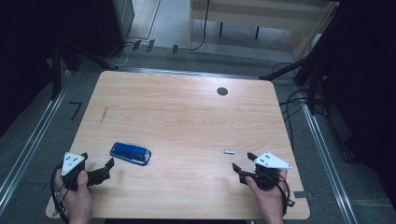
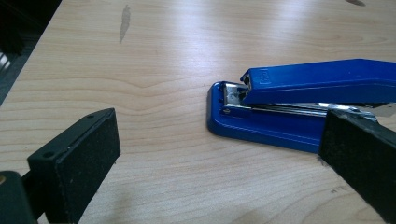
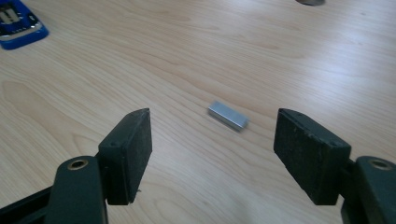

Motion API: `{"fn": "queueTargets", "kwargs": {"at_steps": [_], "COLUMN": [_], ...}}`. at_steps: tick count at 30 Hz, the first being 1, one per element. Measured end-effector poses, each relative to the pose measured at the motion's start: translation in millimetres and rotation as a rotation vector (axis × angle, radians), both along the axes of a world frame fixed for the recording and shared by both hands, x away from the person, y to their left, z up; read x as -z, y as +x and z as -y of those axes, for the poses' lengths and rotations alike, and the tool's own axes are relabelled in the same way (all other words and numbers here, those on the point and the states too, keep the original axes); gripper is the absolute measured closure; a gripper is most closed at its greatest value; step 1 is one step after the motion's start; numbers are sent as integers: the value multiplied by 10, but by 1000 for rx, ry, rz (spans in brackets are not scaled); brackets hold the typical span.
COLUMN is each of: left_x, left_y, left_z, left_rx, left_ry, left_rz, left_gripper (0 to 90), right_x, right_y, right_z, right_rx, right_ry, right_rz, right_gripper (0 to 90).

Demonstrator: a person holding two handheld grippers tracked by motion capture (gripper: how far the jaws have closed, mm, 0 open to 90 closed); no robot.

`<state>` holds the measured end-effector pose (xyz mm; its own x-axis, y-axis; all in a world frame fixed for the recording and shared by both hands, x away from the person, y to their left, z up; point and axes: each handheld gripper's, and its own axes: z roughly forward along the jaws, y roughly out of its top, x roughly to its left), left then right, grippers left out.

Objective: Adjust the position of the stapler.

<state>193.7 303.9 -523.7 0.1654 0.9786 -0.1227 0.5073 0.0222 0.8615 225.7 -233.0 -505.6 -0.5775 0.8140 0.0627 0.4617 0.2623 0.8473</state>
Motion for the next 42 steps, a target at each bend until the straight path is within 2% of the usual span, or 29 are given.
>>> {"fn": "queueTargets", "kwargs": {"at_steps": [1, 2, 8, 14, 20, 29, 36, 42], "left_x": [0, 1, 0, 0, 1, 0, -1, 1], "left_y": [0, -4, -3, 2, 9, 12, 15, 19], "left_z": [0, -2, 6, 6, 3, 9, 18, 16], "left_rx": [0, 2, 5, -2, -11, -10, -5, -4], "left_ry": [0, -1, 6, 8, 2, 9, 18, 16], "left_rz": [0, 7, 5, -2, -7, -12, -15, -16], "left_gripper": [0, 0, 0, 0, 0, 0, 0, 0], "right_x": [0, -21, -64, -115, -143, -135, -183, -177], "right_y": [0, 27, 103, 169, 235, 294, 339, 370], "right_z": [0, -100, -361, -556, -726, -936, -1121, -1246], "right_rx": [0, -20, -70, -113, -155, -196, -233, -260], "right_ry": [0, -3, -20, -37, -61, -58, -74, -81], "right_rz": [0, 1, 9, 6, -8, -21, -8, -21], "right_gripper": [288, 295, 311, 320, 322, 327, 329, 333]}}
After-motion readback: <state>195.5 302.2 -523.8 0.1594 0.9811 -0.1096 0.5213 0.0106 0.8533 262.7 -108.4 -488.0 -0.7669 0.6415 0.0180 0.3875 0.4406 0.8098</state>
